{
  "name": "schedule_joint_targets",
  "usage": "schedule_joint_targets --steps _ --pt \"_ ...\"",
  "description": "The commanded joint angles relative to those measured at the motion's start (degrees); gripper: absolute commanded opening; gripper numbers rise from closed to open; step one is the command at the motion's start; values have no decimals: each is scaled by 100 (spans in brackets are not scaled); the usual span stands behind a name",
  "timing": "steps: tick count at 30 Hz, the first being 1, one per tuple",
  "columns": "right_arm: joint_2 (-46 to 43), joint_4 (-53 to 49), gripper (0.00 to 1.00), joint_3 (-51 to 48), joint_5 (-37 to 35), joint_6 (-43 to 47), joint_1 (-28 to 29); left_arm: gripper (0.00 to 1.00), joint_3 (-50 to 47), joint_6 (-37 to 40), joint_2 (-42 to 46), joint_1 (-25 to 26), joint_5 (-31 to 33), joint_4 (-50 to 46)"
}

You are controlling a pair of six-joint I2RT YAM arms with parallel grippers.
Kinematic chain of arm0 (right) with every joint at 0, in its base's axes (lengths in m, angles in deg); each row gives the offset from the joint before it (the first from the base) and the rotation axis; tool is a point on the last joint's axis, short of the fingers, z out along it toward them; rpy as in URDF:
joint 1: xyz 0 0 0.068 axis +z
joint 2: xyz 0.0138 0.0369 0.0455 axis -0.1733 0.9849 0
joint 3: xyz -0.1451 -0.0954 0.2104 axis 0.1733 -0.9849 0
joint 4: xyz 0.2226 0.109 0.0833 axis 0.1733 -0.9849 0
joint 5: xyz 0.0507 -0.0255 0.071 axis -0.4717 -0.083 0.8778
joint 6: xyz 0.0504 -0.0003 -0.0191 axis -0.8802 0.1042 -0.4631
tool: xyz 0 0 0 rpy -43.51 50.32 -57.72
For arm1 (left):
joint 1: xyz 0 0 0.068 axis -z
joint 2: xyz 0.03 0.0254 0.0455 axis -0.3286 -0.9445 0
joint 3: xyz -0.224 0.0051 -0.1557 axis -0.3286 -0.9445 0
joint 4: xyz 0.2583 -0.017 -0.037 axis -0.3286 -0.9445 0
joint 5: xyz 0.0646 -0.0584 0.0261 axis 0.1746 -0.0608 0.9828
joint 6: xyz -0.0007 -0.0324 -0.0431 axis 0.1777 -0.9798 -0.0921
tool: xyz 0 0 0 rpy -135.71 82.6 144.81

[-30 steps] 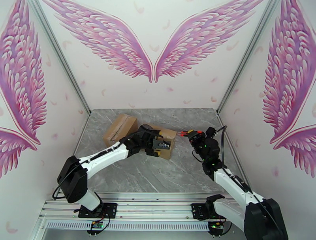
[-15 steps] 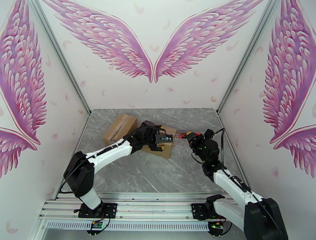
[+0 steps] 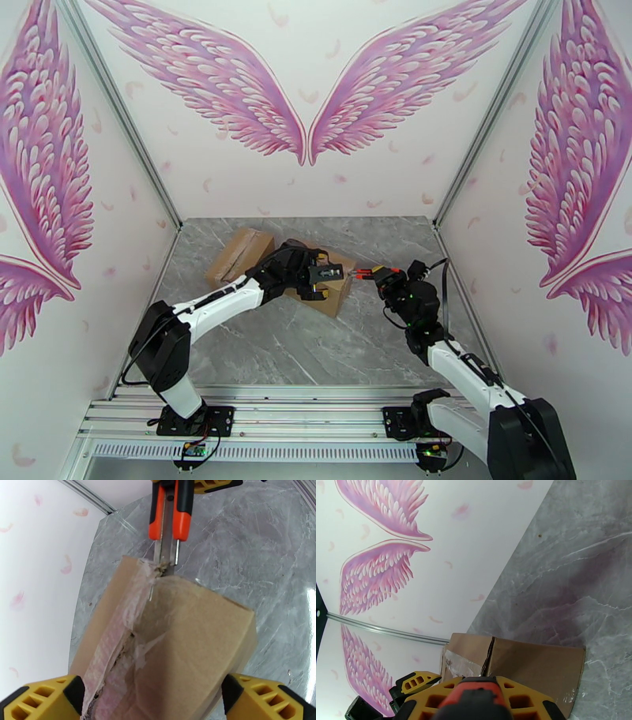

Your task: Unpack the express box

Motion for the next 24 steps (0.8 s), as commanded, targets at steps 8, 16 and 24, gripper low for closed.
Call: schedule_joint_targets --steps 8,16,24 --pt "27 -217 0 -47 1257 -264 7 95 268 -178 -218 -222 -130 185" --pt "88 -719 0 193 2067 3 -179 95 305 -65 -283 -389 -166 32" --pt "302 -694 0 343 2456 95 -204 95 459 -140 -385 -399 -114 -36"
